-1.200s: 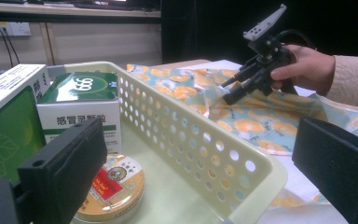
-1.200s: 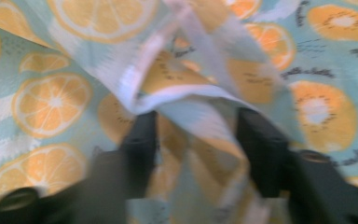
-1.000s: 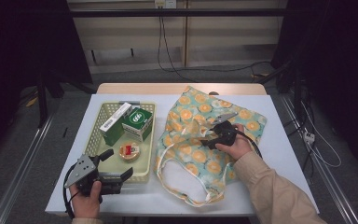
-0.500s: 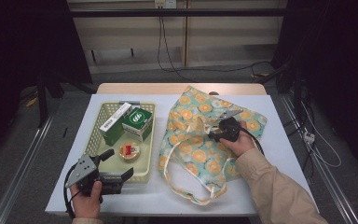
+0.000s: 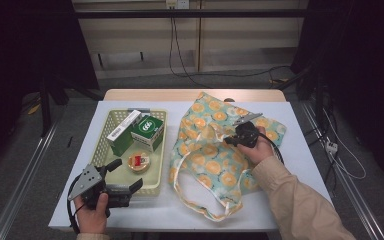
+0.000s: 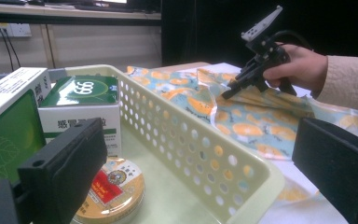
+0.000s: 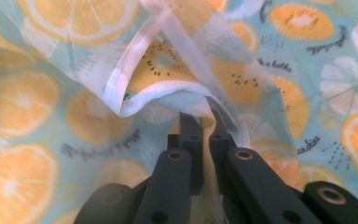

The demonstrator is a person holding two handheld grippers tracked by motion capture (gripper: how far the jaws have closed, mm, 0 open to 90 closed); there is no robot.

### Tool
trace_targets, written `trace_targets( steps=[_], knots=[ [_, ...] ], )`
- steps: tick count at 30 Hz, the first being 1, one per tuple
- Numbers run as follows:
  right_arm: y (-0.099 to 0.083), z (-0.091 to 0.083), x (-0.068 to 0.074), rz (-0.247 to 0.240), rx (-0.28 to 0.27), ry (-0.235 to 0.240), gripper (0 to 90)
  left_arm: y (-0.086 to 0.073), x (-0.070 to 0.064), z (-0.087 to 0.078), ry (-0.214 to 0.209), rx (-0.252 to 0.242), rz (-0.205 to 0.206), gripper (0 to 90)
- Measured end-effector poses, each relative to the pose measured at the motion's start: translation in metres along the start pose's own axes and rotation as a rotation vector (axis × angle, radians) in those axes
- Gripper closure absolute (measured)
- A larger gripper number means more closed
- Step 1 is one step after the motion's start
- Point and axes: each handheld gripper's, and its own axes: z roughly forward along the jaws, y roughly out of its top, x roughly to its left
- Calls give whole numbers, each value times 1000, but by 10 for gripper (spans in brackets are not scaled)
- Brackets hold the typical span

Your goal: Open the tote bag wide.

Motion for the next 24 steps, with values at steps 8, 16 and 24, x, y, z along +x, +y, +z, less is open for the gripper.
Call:
trace_targets(
  steps=[8, 16, 24],
  knots=[
    [21, -27, -1, 26, -40, 23, 899, 6, -2, 2, -9, -4, -2, 26],
    [32, -38, 0, 25, -42, 29, 897, 18, -4, 3, -25, 0, -4, 25],
    [35, -41, -3, 39, -45, 28, 897, 34, -1, 8, -47, 20, -19, 25]
  ],
)
